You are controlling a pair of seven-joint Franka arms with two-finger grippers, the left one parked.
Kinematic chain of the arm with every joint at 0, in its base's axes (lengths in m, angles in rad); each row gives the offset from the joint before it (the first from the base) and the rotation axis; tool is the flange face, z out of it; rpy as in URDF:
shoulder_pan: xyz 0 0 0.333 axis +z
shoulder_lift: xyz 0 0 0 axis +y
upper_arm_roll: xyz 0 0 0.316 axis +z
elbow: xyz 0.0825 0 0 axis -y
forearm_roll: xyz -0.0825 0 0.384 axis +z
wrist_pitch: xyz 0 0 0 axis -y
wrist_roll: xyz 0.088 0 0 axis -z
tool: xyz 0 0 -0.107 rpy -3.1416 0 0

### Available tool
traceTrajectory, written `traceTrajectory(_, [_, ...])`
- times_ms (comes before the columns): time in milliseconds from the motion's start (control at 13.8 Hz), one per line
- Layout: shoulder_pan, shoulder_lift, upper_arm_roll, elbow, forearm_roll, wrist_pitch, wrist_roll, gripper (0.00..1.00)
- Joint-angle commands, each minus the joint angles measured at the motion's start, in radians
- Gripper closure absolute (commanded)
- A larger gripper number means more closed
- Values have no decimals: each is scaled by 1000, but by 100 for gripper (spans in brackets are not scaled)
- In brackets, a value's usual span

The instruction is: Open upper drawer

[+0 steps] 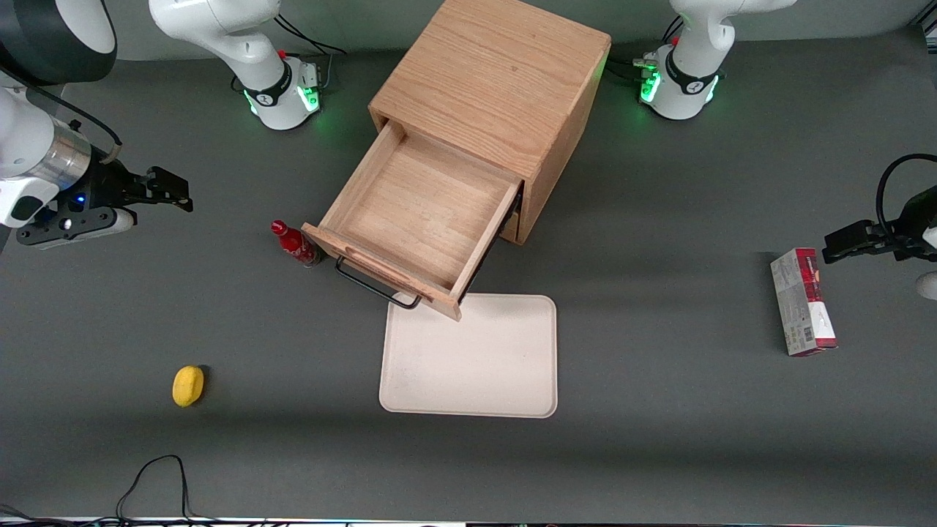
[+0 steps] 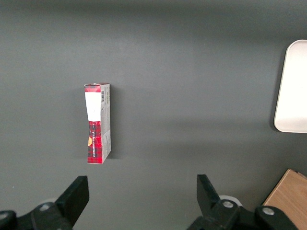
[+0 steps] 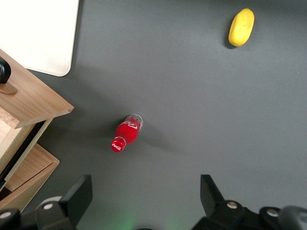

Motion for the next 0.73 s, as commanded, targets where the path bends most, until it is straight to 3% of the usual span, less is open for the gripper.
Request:
traceTrajectory(0, [-108, -36, 114, -21, 16, 3, 17, 0])
traceTrajectory(145, [-272, -36, 283, -21, 15, 2, 2, 0])
traceTrajectory(218, [-306, -35, 319, -17, 18, 0, -4, 0])
traceTrajectory(363, [-284, -22, 310, -2, 19, -9, -3, 0])
traceTrajectory(508, [-186, 1, 201, 35, 18, -18, -7, 0])
traceTrajectory(653, [-178, 7, 189, 45, 18, -23, 6, 0])
